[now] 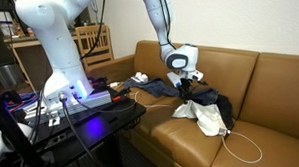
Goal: Move the cloth to the right
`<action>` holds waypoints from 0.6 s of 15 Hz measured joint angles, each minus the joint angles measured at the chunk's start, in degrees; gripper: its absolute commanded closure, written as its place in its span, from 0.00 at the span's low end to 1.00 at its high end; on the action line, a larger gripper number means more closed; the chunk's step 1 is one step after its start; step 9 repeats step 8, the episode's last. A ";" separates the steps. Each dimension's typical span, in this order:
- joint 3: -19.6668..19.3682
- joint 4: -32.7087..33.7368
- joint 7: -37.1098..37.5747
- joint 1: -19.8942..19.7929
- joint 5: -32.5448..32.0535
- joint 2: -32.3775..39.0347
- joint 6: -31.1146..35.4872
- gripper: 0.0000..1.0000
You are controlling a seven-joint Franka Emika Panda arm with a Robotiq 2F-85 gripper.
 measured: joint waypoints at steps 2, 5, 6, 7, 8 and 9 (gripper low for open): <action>-0.37 -5.71 -1.77 1.53 -0.11 -4.55 2.89 0.00; -0.34 -14.61 -5.10 2.48 -0.89 -11.40 11.89 0.00; 0.06 -17.69 -6.11 2.42 -1.42 -13.64 15.90 0.00; 0.48 -20.42 -6.61 2.39 -1.65 -15.59 18.55 0.00; 0.78 -22.40 -6.83 2.39 -1.74 -17.11 19.63 0.00; 0.78 -22.40 -6.83 2.39 -1.74 -17.11 19.63 0.00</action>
